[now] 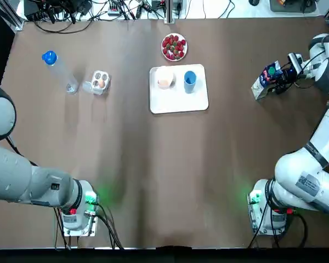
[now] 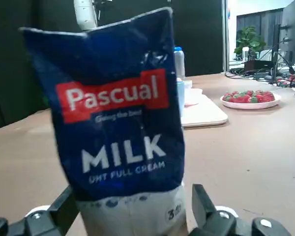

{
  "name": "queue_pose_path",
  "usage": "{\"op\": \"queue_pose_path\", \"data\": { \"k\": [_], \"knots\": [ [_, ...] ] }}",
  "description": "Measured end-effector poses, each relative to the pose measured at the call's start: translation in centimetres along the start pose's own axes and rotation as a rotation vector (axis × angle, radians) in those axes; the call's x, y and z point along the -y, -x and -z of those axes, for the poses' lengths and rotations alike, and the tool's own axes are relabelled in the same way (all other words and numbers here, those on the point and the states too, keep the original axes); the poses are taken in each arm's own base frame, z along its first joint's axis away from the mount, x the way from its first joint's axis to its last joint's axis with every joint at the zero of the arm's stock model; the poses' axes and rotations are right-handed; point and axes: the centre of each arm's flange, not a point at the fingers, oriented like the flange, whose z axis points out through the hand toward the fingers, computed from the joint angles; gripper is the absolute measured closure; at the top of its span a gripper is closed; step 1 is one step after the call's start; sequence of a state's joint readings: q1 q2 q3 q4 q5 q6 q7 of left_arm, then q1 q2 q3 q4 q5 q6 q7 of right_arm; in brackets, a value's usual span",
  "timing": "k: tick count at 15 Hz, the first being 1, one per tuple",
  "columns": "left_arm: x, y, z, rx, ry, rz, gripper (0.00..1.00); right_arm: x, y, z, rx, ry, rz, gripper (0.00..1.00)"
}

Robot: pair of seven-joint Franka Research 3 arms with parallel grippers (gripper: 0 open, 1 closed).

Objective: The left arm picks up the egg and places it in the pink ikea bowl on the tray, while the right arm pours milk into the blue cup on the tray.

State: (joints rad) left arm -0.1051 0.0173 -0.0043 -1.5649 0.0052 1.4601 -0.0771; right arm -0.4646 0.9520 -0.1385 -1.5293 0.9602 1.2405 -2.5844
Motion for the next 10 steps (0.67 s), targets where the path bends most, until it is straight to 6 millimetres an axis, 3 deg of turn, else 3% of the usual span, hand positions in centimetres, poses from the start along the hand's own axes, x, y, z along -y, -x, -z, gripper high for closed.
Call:
{"op": "queue_pose_path", "data": {
  "k": [10],
  "knots": [
    [0.0,0.0,0.0,0.000,0.000,0.000,0.00,0.5,-0.6,3.3,0.027,0.048,0.021,0.00]
  ]
}}
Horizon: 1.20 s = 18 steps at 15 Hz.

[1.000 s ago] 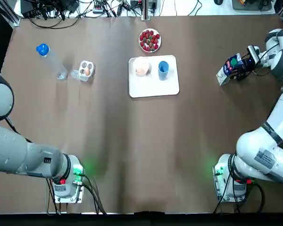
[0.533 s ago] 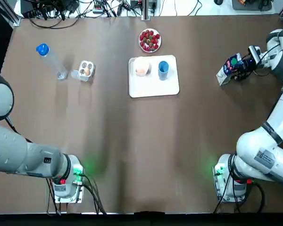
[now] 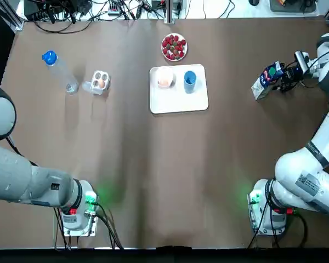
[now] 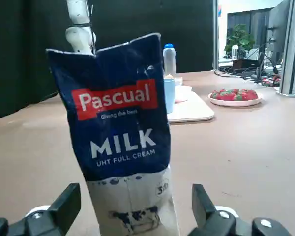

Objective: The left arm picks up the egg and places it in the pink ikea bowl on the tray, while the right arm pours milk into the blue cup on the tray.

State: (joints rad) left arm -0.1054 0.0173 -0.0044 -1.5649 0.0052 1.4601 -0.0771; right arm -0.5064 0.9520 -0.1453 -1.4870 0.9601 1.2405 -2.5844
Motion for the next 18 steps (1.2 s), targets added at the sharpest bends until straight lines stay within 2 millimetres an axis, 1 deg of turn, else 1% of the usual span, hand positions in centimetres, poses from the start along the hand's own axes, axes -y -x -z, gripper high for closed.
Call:
{"op": "queue_pose_path", "data": {
  "k": [5,6,7,9,12,14,18],
  "knots": [
    [0.0,0.0,0.0,0.000,0.000,0.000,0.00,0.1,-0.4,2.0,0.027,0.024,0.013,0.00],
    [0.0,0.0,0.0,0.000,0.000,-0.001,0.00,0.2,-0.7,3.6,0.061,0.041,0.019,0.00],
    [0.0,0.0,0.0,0.000,0.000,-0.001,0.00,0.2,-0.9,4.5,0.091,0.049,0.022,0.00],
    [-0.1,0.0,0.0,0.000,0.000,-0.001,0.00,0.0,-1.8,5.6,0.132,0.052,0.004,0.00],
    [-0.1,0.0,0.0,0.000,0.000,-0.002,0.00,-0.6,-3.8,6.3,0.179,0.034,-0.069,0.00],
    [-0.2,0.0,0.0,0.000,0.000,-0.003,0.00,-1.2,-5.5,6.4,0.219,0.015,-0.127,0.00],
    [-0.2,0.0,0.0,0.000,0.000,-0.003,0.00,-3.4,-10.0,5.9,0.318,-0.016,-0.243,0.00]
  ]
}}
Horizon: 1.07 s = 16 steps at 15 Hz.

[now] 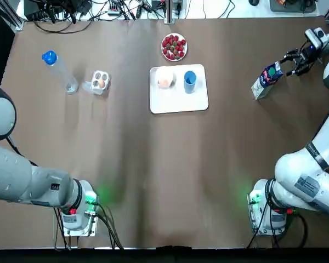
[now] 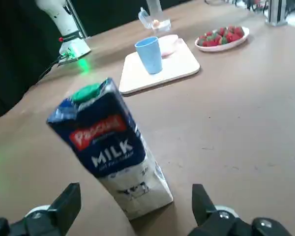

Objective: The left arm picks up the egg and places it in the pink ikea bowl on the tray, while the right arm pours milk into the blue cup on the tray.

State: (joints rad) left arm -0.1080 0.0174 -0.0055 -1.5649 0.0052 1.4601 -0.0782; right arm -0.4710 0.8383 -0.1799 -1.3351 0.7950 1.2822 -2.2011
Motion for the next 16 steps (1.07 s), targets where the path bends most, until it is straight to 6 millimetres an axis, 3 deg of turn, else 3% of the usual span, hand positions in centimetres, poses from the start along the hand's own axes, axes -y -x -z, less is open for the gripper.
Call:
{"op": "queue_pose_path", "data": {
  "k": [7,10,11,16],
  "knots": [
    [0.0,0.0,0.0,0.000,0.000,-0.001,0.00,-1.9,-8.2,1.0,0.182,-0.011,-0.203,0.00],
    [0.0,0.0,0.0,0.000,0.000,-0.001,0.00,-2.4,-11.2,0.7,0.251,-0.005,-0.291,0.00],
    [0.0,0.0,0.0,0.000,0.000,0.000,0.00,-2.8,-13.4,0.5,0.299,0.007,-0.351,0.00],
    [-0.1,0.0,0.0,0.000,0.000,-0.001,0.00,-3.0,-19.4,-0.6,0.414,0.051,-0.498,0.00]
  ]
}}
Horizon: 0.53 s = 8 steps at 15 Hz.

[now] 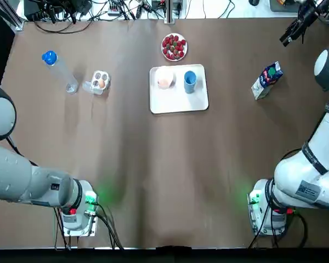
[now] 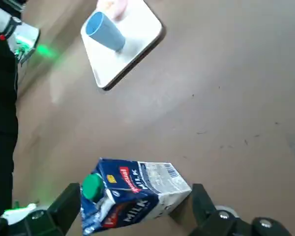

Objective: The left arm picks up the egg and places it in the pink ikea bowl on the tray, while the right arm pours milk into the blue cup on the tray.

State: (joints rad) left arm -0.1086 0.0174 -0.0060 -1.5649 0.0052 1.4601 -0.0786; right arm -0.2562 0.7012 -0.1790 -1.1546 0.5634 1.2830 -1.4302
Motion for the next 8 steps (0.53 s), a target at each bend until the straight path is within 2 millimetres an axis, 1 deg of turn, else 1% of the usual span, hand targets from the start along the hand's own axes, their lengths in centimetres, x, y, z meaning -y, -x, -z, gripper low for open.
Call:
{"op": "queue_pose_path", "data": {
  "k": [4,6,8],
  "knots": [
    [0.0,0.0,0.0,0.000,0.000,0.000,0.00,2.5,-4.2,0.1,0.107,0.044,-0.135,0.00],
    [0.0,0.0,0.0,0.000,0.000,0.000,0.00,4.1,-6.9,-0.1,0.162,0.083,-0.212,0.00],
    [-0.2,0.0,0.0,0.000,0.000,-0.002,0.00,6.0,-9.6,-0.1,0.184,0.120,-0.287,0.00]
  ]
}}
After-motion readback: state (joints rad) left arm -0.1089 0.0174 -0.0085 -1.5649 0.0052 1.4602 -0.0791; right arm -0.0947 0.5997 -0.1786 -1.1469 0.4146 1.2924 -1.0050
